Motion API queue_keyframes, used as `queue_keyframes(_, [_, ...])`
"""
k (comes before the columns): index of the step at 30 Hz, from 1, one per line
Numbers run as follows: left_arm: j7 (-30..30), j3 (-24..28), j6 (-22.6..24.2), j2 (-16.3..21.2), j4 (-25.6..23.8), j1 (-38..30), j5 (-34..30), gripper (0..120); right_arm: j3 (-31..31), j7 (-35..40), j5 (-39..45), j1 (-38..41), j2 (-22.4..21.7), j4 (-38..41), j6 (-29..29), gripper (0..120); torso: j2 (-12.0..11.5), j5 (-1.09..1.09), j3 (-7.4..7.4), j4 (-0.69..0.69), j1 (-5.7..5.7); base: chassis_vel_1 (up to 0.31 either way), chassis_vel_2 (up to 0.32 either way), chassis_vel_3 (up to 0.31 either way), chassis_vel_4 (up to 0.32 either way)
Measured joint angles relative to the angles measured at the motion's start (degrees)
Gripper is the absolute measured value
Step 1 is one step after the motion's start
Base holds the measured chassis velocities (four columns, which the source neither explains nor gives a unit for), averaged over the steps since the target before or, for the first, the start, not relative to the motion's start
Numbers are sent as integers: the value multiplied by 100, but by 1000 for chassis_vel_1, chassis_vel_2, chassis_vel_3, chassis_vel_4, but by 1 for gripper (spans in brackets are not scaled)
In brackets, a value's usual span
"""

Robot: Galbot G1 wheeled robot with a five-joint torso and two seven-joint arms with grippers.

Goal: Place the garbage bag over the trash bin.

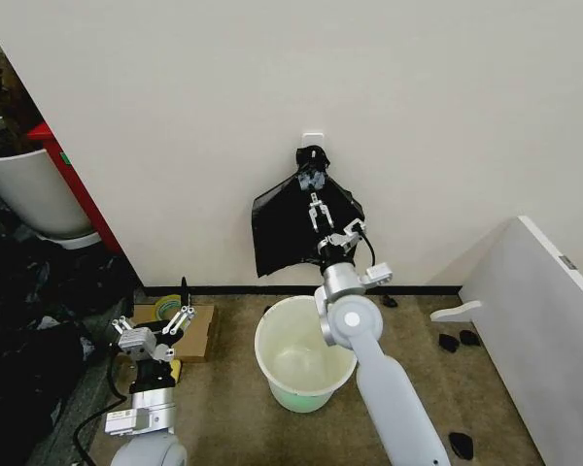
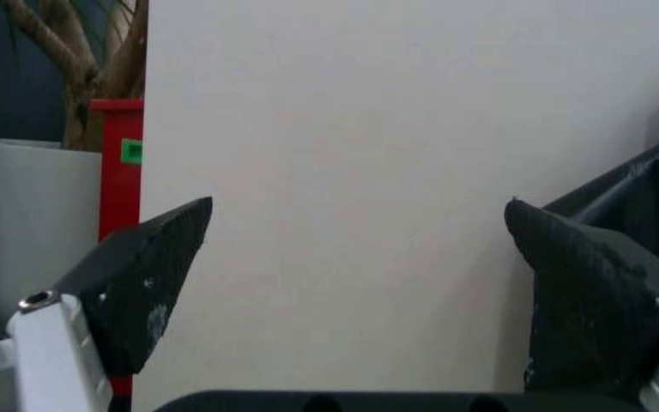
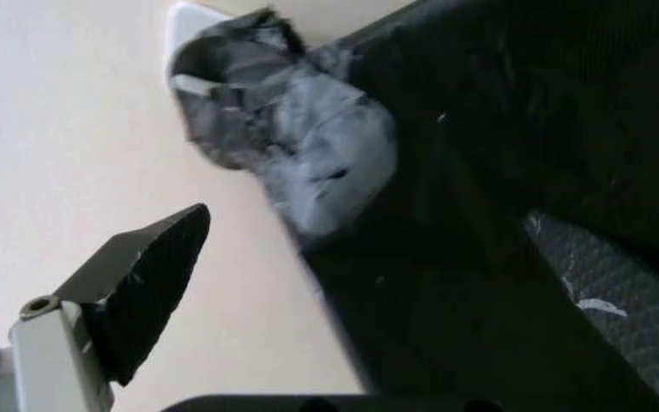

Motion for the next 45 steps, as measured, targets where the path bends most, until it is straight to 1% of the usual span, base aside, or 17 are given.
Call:
queue_keyframes(4, [-32,-5,2,5,-18,23,7,100,5,33,-21,178,-12,-177,-15,100,0,0,0,0,0,0,0,0,0])
queue_keyframes(6, [-64,-16,2,16,-20,31,7,100,8,36,-69,317,2,-293,-20,93,0,0,0,0,0,0,0,0,0])
queue_keyframes(8, [-74,-18,2,19,-21,31,7,100,14,40,-80,345,15,-309,-27,92,0,0,0,0,0,0,0,0,0])
queue_keyframes(10, [-116,-21,3,20,-23,32,7,100,39,54,-115,427,67,-330,-67,80,0,0,0,0,0,0,0,0,0])
queue_keyframes(14, [-147,-19,3,20,-26,30,6,100,38,54,-179,462,96,-356,-74,70,0,0,0,0,0,0,0,0,0])
queue_keyframes(20, [-212,-9,11,21,32,-29,4,100,34,-74,-257,453,126,-354,-41,43,0,1,-1,0,0,0,0,0,0])
queue_keyframes(22, [-222,-4,14,21,44,-37,4,100,30,-107,-282,448,124,-353,-30,41,0,1,-1,0,0,0,0,0,0])
queue_keyframes(24, [-238,0,17,26,69,-54,4,100,23,-165,-330,437,112,-359,6,29,0,1,-1,0,0,0,0,0,0])
queue_keyframes(26, [-250,1,19,29,73,-59,5,100,22,-177,-340,429,107,-359,14,25,0,1,-1,0,0,0,0,0,0])
queue_keyframes(30, [-314,6,53,50,54,-65,27,100,-10,-221,-411,389,50,-347,41,9,0,1,-1,0,0,0,0,0,0])
queue_keyframes(31, [-314,6,53,50,54,-65,27,100,-10,-221,-411,389,50,-347,41,9,0,1,-1,0,0,0,0,0,0])
queue_keyframes(32, [-344,6,72,61,42,-64,36,100,-47,-262,-481,345,-1,-324,65,2,0,1,-1,0,0,0,0,0,0])
queue_keyframes(35, [-388,5,92,73,39,-67,40,100,-126,-277,-581,226,-85,-264,115,0,0,1,-1,0,0,0,0,0,0])
queue_keyframes(36, [-405,3,98,79,38,-69,41,100,-192,-217,-628,158,-132,-222,152,0,0,1,-1,0,0,0,0,0,0])
queue_keyframes(39, [-441,-4,133,124,18,-81,22,100,-723,24,-1082,-405,-711,86,287,0,0,3,-1,1,0,0,0,0,0])
queue_keyframes(41, [-449,-4,143,136,18,-94,13,100,-808,3,-1201,-547,-883,167,315,0,0,4,-1,1,0,0,0,0,0])
queue_keyframes(45, [-463,18,161,156,19,-132,4,100,-1056,-130,-1647,-1275,-1618,626,456,0,1,2,-2,-1,-1,0,0,0,0])
